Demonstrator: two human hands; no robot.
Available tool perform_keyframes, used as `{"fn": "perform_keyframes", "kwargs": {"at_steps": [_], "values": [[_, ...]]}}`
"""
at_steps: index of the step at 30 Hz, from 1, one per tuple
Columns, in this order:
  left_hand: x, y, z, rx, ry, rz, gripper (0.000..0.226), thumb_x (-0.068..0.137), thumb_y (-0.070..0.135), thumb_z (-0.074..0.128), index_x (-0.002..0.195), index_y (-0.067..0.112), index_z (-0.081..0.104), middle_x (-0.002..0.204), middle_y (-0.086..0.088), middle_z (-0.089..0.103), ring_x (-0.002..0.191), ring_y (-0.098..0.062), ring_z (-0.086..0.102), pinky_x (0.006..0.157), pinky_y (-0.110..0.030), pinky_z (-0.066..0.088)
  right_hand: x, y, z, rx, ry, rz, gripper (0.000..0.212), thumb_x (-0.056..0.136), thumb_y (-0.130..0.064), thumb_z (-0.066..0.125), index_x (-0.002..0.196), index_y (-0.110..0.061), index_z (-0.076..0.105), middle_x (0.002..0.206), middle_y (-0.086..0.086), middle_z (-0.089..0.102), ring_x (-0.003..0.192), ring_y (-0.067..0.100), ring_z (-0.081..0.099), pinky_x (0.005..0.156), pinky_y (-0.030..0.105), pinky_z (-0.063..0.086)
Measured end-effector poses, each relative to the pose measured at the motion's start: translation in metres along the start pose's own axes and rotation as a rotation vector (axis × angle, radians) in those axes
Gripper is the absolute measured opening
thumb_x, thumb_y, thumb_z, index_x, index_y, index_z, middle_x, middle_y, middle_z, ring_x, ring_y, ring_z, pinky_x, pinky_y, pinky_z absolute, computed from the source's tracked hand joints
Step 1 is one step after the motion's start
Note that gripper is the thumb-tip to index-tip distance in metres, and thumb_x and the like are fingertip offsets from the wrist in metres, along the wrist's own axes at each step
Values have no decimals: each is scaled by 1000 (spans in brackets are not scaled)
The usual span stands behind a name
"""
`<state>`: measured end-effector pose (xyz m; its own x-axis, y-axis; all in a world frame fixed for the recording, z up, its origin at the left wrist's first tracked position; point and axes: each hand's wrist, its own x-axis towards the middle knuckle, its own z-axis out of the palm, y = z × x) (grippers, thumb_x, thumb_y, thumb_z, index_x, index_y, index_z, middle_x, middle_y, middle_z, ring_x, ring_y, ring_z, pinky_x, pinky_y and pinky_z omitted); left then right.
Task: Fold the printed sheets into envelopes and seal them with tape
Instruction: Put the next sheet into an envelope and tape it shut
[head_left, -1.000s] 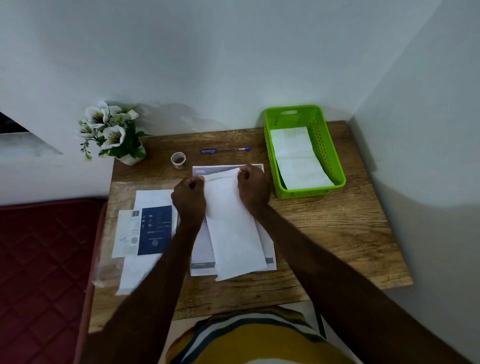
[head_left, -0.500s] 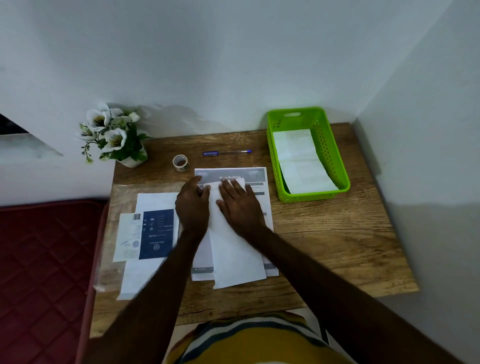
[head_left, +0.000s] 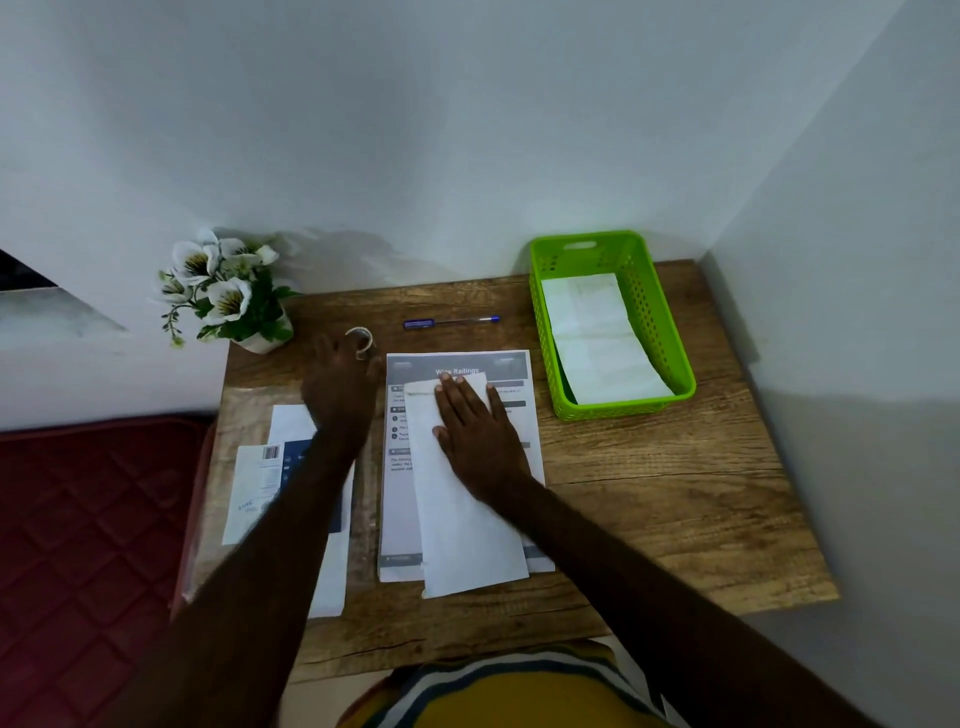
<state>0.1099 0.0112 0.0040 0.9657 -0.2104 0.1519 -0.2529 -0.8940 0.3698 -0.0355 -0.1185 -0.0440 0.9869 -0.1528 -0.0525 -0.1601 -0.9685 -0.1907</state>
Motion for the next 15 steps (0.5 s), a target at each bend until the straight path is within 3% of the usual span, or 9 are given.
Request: {"fn": "perform_keyframes", "kwargs": {"at_steps": [6,10,12,15], "values": [[9,-9,6,-75,-68,30,26,98,27,66,117,10,65,116,-25,58,96,-44,63,77,-49,52,2,2,-1,-25,-18,-15,60,109,-40,28,161,-13,17,170,7,15,157,23,10,127,52,7],[-1,-5,-2,-400,-152,4,31,99,34,61,118,11,70,114,-12,63,105,-31,61,88,-44,50,1,3,-3,12,-22,-11,61,109,-40,28,162,-13,14,170,6,11,158,22,7,127,52,6],[-14,3,-8,-503,-166,78,27,98,32,64,115,12,73,110,-2,60,104,-19,56,90,-35,48,0,3,-4,19,-21,-15,61,110,-40,28,162,-14,13,171,6,10,158,22,6,127,52,7],[-37,14,-10,-580,-236,98,29,97,31,67,120,16,73,122,2,61,111,-6,50,85,-1,35,1,4,-5,42,-34,-22,61,110,-41,26,163,-16,11,171,4,9,158,21,3,127,52,3]]}}
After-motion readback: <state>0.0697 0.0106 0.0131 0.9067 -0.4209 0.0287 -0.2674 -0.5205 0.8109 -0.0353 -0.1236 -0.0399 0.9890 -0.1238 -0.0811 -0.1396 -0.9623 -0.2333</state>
